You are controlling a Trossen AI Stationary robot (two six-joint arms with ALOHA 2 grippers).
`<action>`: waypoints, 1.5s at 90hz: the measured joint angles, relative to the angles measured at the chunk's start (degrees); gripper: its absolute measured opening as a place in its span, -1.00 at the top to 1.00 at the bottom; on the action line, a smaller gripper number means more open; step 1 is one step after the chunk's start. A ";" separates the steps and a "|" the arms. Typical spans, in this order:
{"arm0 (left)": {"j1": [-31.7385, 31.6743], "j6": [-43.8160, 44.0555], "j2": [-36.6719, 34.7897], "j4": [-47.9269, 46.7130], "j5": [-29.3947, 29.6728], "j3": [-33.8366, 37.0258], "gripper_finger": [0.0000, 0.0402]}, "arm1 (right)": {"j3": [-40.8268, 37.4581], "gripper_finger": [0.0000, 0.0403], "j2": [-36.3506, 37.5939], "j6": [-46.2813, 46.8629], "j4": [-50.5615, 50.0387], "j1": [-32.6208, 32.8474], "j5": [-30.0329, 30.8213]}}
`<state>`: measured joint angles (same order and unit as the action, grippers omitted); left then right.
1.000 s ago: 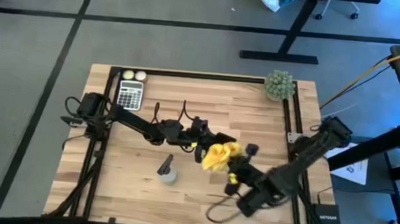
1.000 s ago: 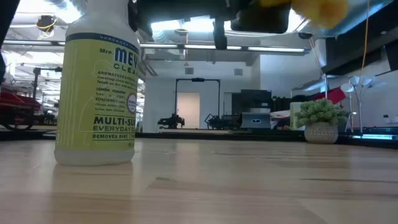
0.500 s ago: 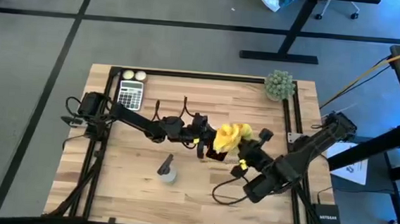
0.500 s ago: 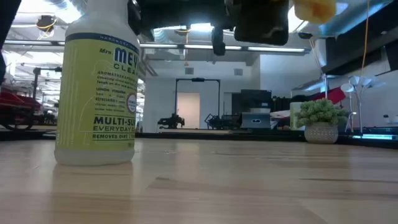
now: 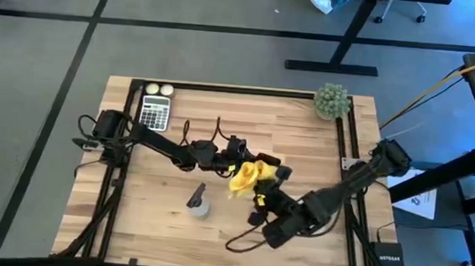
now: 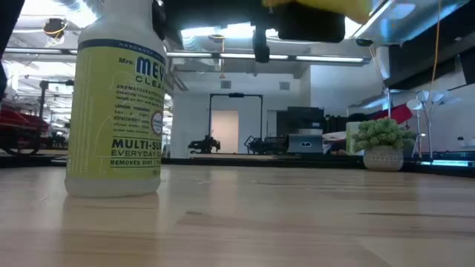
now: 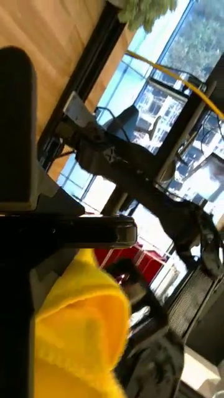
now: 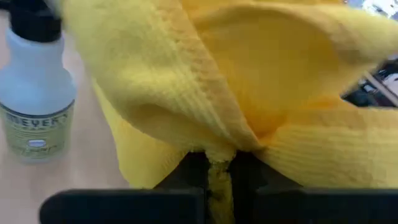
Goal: Apply microfiber cloth
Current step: Wipe the back of the black cellphone with the yellow microfiber cloth
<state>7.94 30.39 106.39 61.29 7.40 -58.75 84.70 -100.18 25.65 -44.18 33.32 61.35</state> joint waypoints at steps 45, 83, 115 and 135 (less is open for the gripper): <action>0.04 -0.37 -0.07 0.27 -1.74 -0.10 0.92 | 0.08 0.97 8.47 21.63 -35.75 5.25 2.71; 0.18 -3.75 -0.17 0.06 -4.60 -0.10 0.92 | 0.93 0.95 16.57 31.14 -38.24 8.78 1.09; -0.42 -3.36 -0.17 -2.26 -3.29 -0.10 0.92 | 0.21 0.95 11.90 9.86 -14.89 6.04 -0.58; -0.54 -3.42 0.05 -3.34 -2.53 0.05 0.92 | 0.30 0.95 7.91 13.21 -21.07 0.93 -4.43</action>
<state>7.40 26.97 106.44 57.95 4.87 -58.70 85.00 -92.27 38.86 -65.25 34.25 56.92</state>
